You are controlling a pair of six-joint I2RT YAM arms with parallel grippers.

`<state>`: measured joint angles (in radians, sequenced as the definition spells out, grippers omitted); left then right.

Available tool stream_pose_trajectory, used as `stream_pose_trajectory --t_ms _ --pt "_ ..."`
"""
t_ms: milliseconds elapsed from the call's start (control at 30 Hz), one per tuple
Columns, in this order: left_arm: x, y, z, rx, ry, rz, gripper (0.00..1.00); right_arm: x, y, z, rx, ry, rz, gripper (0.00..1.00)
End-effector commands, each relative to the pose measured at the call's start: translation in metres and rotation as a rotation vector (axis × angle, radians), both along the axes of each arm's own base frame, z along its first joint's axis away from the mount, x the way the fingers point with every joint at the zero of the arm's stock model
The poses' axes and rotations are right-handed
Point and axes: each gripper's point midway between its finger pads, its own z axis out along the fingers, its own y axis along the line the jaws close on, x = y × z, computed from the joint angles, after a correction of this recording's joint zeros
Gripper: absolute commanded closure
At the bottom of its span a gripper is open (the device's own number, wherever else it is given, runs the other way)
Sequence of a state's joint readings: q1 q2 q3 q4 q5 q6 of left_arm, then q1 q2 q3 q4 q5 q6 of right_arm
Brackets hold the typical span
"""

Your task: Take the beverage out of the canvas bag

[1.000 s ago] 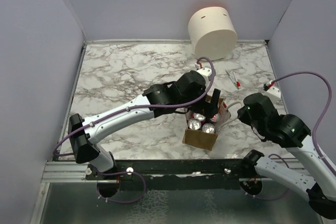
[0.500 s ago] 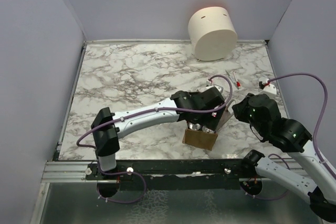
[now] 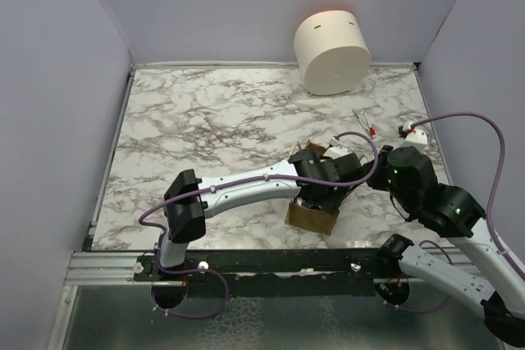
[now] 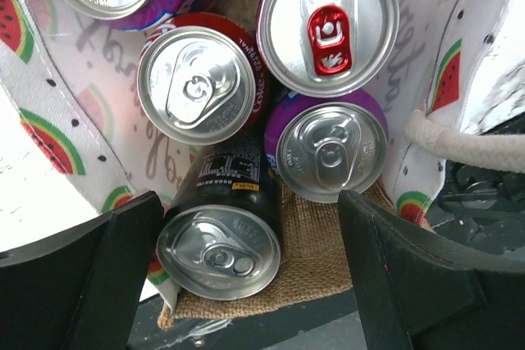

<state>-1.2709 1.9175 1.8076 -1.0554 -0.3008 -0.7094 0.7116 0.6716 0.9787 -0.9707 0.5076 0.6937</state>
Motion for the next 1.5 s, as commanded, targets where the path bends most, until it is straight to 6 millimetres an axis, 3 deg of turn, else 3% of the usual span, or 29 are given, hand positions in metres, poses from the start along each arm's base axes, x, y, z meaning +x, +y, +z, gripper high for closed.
stream_pose_trajectory --t_ms 0,267,433,733,1033,1333,1467 --pt "-0.012 0.021 -0.001 0.112 -0.008 0.005 0.09 0.006 0.005 0.013 0.006 -0.047 0.024 0.93" --pt "-0.011 0.031 -0.016 0.195 -0.014 -0.031 0.07 0.009 0.007 0.015 -0.003 -0.066 0.035 0.93" --pt "-0.014 0.033 -0.028 0.229 0.005 -0.033 0.12 0.010 0.007 0.014 -0.012 -0.059 0.040 0.93" --pt "-0.010 0.035 -0.027 0.247 -0.017 -0.046 0.21 0.013 0.009 0.018 -0.026 -0.071 0.049 0.93" --pt "-0.010 0.045 -0.017 0.250 -0.031 -0.059 0.20 0.017 0.013 0.019 -0.038 -0.066 0.056 0.93" --pt "-0.009 0.045 -0.019 0.282 -0.030 -0.105 0.28 0.017 0.013 0.021 -0.027 -0.068 0.052 0.93" --pt "-0.009 0.044 -0.017 0.272 -0.031 -0.102 0.38 0.017 0.014 0.021 -0.020 -0.065 0.046 0.93"
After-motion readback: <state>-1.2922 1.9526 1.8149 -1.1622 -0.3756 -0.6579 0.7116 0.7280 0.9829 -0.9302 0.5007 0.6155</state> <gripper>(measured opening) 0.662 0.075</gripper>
